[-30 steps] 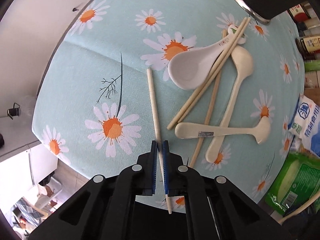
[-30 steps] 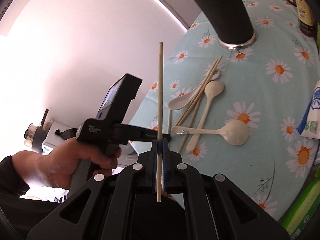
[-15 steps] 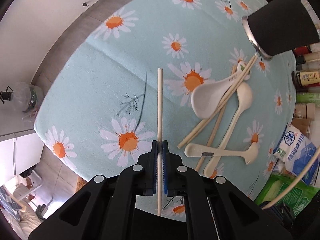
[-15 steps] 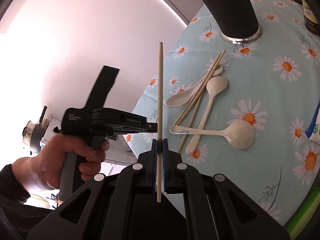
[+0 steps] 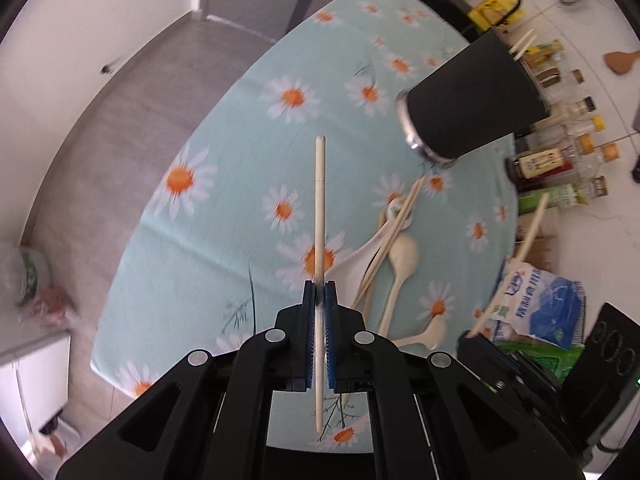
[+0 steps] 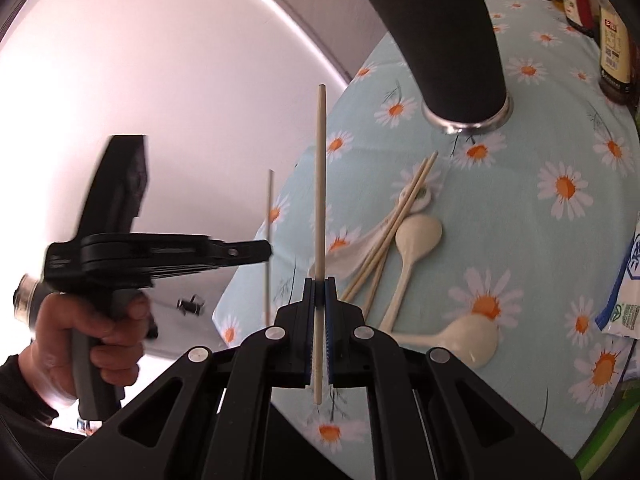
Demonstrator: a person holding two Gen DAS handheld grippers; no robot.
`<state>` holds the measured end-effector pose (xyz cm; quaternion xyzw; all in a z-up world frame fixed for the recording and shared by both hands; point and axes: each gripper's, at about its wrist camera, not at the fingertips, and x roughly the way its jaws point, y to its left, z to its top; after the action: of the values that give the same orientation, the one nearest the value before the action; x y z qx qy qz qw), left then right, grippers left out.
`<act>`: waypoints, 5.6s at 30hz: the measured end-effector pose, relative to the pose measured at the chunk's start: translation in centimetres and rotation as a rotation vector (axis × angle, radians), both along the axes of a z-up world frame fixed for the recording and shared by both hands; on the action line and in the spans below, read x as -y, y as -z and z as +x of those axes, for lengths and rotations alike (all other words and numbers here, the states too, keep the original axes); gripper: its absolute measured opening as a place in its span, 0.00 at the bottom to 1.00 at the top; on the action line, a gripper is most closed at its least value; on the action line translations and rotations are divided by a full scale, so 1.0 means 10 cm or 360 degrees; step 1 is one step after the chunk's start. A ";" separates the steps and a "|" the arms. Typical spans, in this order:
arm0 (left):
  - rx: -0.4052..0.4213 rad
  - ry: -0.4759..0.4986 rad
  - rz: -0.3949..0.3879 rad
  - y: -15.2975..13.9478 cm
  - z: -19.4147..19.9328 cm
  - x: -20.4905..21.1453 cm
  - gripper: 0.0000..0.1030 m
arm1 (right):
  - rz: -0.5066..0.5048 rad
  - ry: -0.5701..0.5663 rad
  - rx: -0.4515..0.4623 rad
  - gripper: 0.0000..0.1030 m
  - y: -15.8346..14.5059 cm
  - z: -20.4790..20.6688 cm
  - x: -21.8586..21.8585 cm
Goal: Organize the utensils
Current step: 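Lift both held chopsticks and carry them toward the black holder, then open right gripper over the black holder while left gripper drops its chopstick in, then lower right gripper onto a white spoon handle and close it while left gripper returns over the cloth, then lower left gripper toward the green-printed white spoon while right gripper holds its spoon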
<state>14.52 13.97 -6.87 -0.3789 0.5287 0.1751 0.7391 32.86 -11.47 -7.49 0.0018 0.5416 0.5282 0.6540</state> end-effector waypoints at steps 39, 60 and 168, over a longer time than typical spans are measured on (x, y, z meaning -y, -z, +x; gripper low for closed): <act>0.1361 0.0802 0.0532 -1.73 1.64 -0.07 0.03 | 0.0588 0.0777 0.0756 0.06 -1.49 1.12 -0.35; 0.1247 0.0803 0.0698 -1.14 2.24 -0.04 0.05 | 0.0554 0.0784 0.0736 0.06 -0.81 1.75 -0.47; 0.0401 0.1196 0.0104 0.36 0.71 0.02 0.35 | 0.0431 0.1334 -0.0784 0.05 0.89 -0.24 0.88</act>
<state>21.59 13.80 -10.51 -0.1538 0.5298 -0.1387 0.8224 30.47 -20.28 -16.38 0.4286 0.5592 0.2695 0.6565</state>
